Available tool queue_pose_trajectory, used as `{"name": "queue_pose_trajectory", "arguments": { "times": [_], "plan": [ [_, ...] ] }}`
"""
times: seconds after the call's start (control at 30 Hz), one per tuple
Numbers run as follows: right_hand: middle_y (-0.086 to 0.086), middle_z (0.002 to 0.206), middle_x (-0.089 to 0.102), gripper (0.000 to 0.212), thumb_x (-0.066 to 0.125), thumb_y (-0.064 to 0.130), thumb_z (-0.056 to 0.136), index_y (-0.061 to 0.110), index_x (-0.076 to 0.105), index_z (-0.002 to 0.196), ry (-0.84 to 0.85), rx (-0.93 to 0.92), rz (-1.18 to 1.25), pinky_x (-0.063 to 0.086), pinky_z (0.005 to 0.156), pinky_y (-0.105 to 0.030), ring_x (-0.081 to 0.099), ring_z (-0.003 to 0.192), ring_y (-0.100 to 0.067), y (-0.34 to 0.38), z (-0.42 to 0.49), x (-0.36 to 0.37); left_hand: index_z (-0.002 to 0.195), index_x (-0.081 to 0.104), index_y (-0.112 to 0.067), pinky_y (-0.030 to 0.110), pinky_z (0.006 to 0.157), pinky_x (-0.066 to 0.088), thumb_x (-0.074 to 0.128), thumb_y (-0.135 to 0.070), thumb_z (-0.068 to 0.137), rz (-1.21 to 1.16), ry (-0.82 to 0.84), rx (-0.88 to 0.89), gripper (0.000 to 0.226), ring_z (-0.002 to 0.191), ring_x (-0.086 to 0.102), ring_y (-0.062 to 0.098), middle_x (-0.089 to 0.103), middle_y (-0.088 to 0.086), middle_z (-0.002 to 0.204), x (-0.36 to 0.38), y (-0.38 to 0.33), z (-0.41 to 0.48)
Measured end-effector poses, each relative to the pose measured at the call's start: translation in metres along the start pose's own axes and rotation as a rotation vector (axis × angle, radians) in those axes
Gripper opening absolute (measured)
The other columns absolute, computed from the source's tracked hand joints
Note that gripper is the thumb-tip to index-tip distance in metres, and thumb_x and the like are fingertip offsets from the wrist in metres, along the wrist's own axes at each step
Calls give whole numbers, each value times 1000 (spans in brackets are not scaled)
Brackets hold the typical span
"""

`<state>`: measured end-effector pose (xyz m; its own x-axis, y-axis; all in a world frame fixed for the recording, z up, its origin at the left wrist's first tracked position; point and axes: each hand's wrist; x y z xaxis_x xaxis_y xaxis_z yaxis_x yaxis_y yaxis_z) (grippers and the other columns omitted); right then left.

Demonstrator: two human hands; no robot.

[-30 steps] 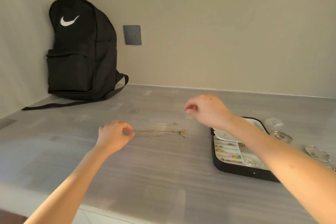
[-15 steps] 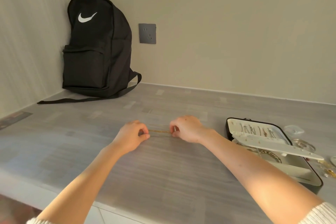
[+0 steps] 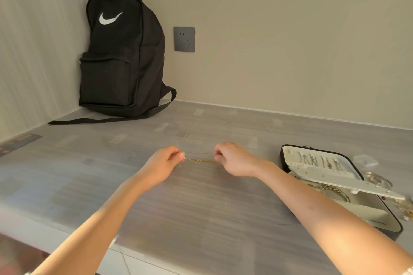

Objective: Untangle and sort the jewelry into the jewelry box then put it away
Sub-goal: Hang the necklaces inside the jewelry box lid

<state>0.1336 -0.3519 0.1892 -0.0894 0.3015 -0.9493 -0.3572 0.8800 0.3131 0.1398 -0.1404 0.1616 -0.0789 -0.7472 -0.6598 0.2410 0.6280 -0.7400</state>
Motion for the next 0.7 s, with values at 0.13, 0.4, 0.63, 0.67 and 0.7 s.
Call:
{"name": "queue_pose_trajectory", "arguments": {
  "times": [0.13, 0.4, 0.63, 0.67, 0.7],
  "plan": [
    [2, 105, 53, 17, 40, 16, 98, 15, 55, 107, -85, 35, 274, 34, 78, -23, 48, 95, -15, 3, -2, -1, 85, 56, -16, 20, 81, 41, 41, -22, 99, -217, 32, -24, 21, 86, 58, 4, 64, -6, 89, -6, -14, -3],
    [-4, 98, 69, 13, 59, 16, 91, 12, 66, 101, -37, -15, 724, 49, 81, -27, 65, 93, -12, 26, -2, 10, 78, 52, -15, 25, 69, 45, 44, -17, 98, -173, 152, 39, 22, 62, 50, 11, 52, 0, 68, -9, -48, -7],
    [2, 63, 67, 11, 66, 13, 85, 16, 68, 75, -103, -5, 882, 43, 60, -24, 60, 59, -11, 30, -23, -13, 81, 55, -15, 19, 55, 35, 48, -23, 96, -194, 199, 24, 19, 51, 38, 4, 45, -4, 62, -16, -67, -15],
    [1, 64, 67, 10, 67, 14, 85, 16, 68, 75, -88, -4, 875, 44, 59, -23, 61, 58, -9, 30, -27, -19, 81, 56, -15, 19, 56, 35, 49, -24, 95, -202, 210, 33, 18, 51, 38, 3, 45, -7, 60, -16, -71, -17],
    [1, 65, 67, 8, 68, 16, 84, 14, 69, 77, -81, -1, 859, 44, 58, -22, 62, 57, -7, 30, -31, -24, 82, 57, -15, 19, 57, 36, 52, -24, 94, -208, 223, 44, 16, 51, 38, 2, 46, -10, 58, -17, -76, -19]
  ]
}}
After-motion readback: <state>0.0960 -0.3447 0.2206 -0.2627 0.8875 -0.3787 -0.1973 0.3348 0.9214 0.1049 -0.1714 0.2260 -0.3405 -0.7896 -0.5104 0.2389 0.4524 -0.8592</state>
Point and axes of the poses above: each hand's wrist, its own z-axis towards the middle knuckle, its own x-axis out of the palm, y = z × x
